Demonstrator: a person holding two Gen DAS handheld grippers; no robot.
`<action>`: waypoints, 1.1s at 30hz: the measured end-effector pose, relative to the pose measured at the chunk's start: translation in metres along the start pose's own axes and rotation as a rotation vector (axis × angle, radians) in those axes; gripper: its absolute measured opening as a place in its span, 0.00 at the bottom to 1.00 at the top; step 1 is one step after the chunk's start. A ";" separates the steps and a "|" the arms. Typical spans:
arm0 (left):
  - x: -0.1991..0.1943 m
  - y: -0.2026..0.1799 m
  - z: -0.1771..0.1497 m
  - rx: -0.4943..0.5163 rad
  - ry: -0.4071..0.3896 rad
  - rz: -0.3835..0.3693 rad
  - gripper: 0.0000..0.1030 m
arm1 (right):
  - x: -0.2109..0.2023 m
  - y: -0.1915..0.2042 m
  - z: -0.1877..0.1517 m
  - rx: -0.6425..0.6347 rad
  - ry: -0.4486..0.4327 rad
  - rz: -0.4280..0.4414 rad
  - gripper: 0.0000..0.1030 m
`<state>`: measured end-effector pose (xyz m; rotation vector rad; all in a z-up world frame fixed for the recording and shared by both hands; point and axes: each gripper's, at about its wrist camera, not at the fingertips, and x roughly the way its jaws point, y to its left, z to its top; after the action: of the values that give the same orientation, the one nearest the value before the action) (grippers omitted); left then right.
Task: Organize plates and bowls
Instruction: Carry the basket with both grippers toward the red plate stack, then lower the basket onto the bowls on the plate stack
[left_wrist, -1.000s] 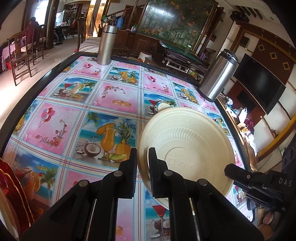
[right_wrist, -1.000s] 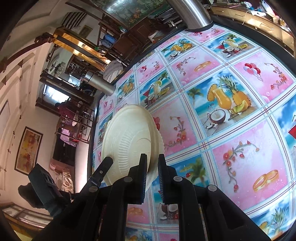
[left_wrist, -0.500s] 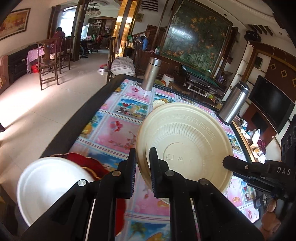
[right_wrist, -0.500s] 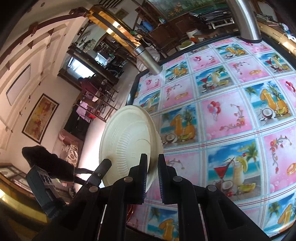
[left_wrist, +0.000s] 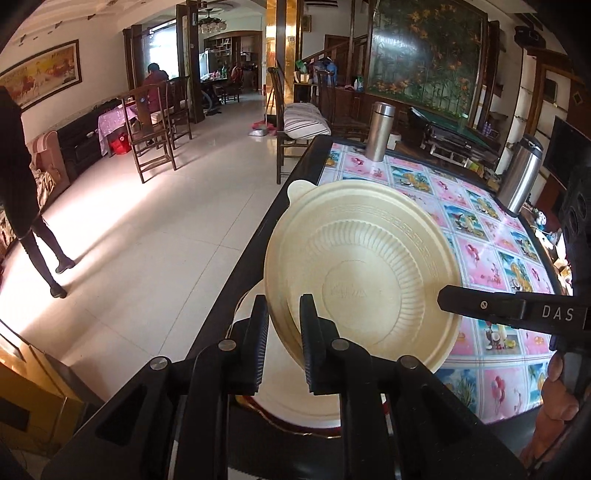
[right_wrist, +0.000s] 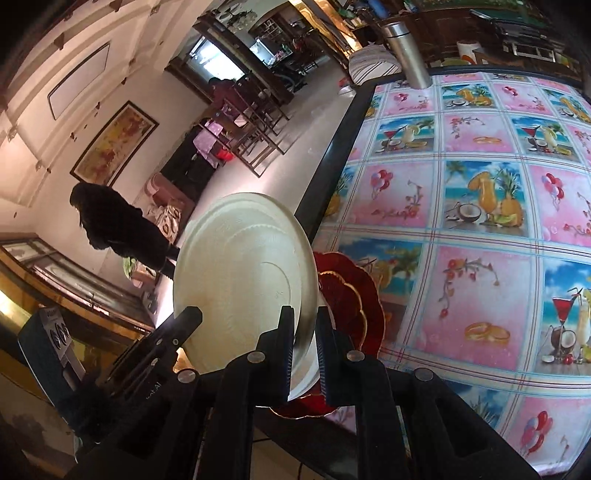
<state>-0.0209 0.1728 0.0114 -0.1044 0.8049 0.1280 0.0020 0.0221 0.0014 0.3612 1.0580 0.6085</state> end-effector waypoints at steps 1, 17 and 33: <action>0.002 0.002 -0.002 -0.001 0.014 -0.001 0.13 | 0.005 0.002 -0.003 -0.008 0.013 -0.001 0.12; 0.025 0.026 -0.028 -0.058 0.173 -0.065 0.16 | 0.048 0.003 -0.020 -0.048 0.116 -0.041 0.12; -0.006 0.044 -0.029 -0.064 0.088 -0.021 0.17 | 0.043 0.010 -0.018 -0.099 0.133 -0.029 0.26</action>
<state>-0.0527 0.2114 -0.0064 -0.1797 0.8877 0.1302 -0.0018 0.0566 -0.0311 0.2206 1.1541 0.6636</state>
